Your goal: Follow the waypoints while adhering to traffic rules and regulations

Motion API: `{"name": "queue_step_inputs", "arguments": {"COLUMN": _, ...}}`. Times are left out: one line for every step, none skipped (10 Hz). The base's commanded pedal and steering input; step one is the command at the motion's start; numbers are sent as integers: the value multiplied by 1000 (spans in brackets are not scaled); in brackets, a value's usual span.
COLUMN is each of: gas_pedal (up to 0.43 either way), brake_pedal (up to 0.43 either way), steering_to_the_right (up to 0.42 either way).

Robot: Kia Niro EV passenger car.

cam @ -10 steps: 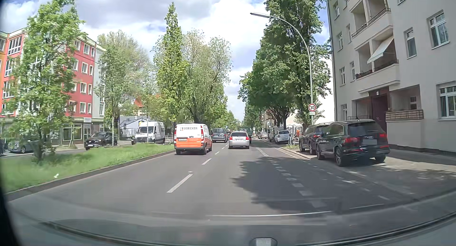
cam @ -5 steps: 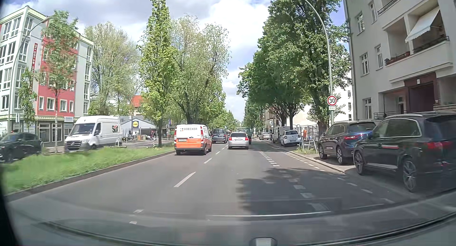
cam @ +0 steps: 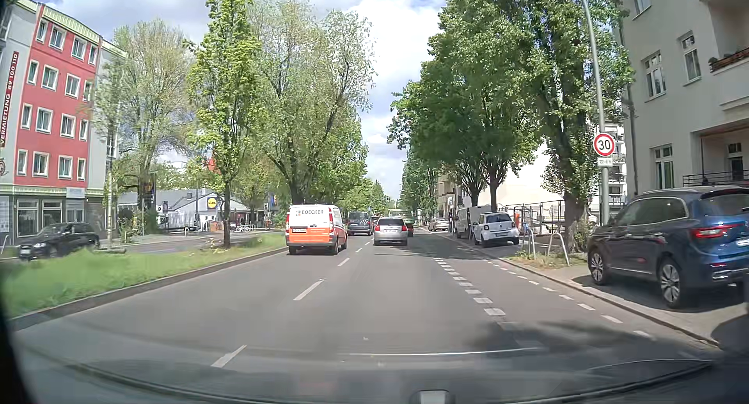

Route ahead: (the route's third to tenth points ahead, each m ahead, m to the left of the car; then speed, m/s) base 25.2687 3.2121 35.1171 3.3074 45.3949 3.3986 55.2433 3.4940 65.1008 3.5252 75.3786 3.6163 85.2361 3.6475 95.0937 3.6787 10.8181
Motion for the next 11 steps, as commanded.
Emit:
{"name": "queue_step_inputs", "arguments": {"gas_pedal": 47, "brake_pedal": 18, "steering_to_the_right": 0}}
{"name": "queue_step_inputs", "arguments": {"gas_pedal": 47, "brake_pedal": 18, "steering_to_the_right": 0}}
{"name": "queue_step_inputs", "arguments": {"gas_pedal": 47, "brake_pedal": 18, "steering_to_the_right": 0}}
{"name": "queue_step_inputs", "arguments": {"gas_pedal": 47, "brake_pedal": 18, "steering_to_the_right": 0}}
{"name": "queue_step_inputs", "arguments": {"gas_pedal": 39, "brake_pedal": 18, "steering_to_the_right": 0}}
{"name": "queue_step_inputs", "arguments": {"gas_pedal": 39, "brake_pedal": 18, "steering_to_the_right": 0}}
{"name": "queue_step_inputs", "arguments": {"gas_pedal": 39, "brake_pedal": 18, "steering_to_the_right": 0}}
{"name": "queue_step_inputs", "arguments": {"gas_pedal": 39, "brake_pedal": 18, "steering_to_the_right": 0}}
{"name": "queue_step_inputs", "arguments": {"gas_pedal": 39, "brake_pedal": 18, "steering_to_the_right": 0}}
{"name": "queue_step_inputs", "arguments": {"gas_pedal": 39, "brake_pedal": 18, "steering_to_the_right": 0}}
{"name": "queue_step_inputs", "arguments": {"gas_pedal": 39, "brake_pedal": 18, "steering_to_the_right": -1}}
